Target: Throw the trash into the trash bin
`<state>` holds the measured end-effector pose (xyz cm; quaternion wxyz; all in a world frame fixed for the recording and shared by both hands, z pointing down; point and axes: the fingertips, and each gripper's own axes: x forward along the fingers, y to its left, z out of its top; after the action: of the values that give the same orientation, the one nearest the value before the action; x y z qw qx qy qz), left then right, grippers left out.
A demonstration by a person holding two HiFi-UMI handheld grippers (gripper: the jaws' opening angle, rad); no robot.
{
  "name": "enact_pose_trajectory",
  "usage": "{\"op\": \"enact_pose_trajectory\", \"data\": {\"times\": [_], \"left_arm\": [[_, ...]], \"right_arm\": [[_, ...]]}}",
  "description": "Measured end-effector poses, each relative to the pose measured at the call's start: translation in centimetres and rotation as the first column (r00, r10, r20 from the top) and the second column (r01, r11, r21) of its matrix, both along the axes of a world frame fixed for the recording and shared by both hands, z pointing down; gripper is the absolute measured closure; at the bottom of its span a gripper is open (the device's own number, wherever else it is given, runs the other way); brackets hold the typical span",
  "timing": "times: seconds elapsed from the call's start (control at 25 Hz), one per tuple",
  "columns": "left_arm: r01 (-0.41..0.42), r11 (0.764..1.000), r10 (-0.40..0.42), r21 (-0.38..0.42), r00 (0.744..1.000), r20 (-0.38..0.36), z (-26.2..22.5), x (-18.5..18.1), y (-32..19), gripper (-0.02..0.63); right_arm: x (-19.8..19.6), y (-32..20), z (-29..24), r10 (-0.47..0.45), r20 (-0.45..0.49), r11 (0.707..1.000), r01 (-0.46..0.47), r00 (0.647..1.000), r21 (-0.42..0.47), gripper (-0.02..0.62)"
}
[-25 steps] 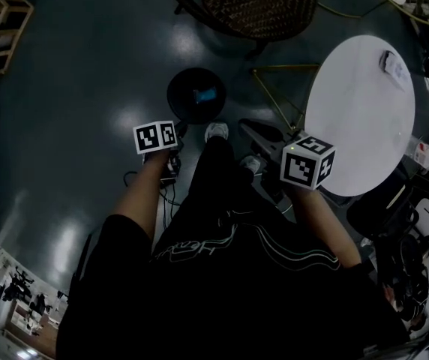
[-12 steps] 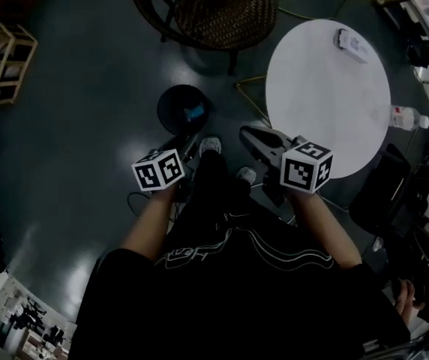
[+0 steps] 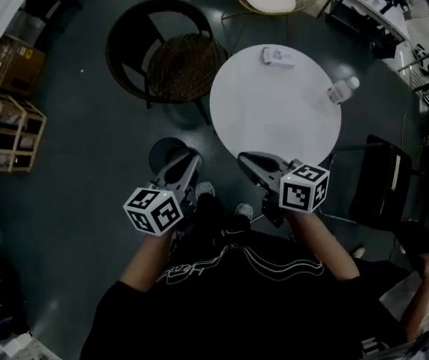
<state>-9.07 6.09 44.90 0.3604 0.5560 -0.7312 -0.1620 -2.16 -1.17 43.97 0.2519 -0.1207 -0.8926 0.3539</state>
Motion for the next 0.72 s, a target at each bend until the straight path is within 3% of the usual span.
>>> {"op": "enact_pose_trajectory", "data": {"times": [0.2,0.36,0.72], "left_arm": [[-0.127,0.986,0.117,0.110,0.989,0.090,-7.6,5.5,-4.5,0.600],[-0.249,0.951,0.217,0.183,0.959,0.181,-12.4,9.8,-8.6,0.600],[-0.439,0.879,0.390,0.186,0.886,0.249,-14.9,18.4,-15.1,0.600]], "right_arm": [[5.6,-2.9,-4.7,0.074,0.091,0.996,-0.079,0.993,0.045,0.560],[10.2,-5.7,-8.1,0.147,0.156,0.982,-0.163,0.977,0.097,0.560],[19.0,-11.4,-11.3,0.317,0.246,0.922,-0.358,0.916,0.146,0.560]]}}
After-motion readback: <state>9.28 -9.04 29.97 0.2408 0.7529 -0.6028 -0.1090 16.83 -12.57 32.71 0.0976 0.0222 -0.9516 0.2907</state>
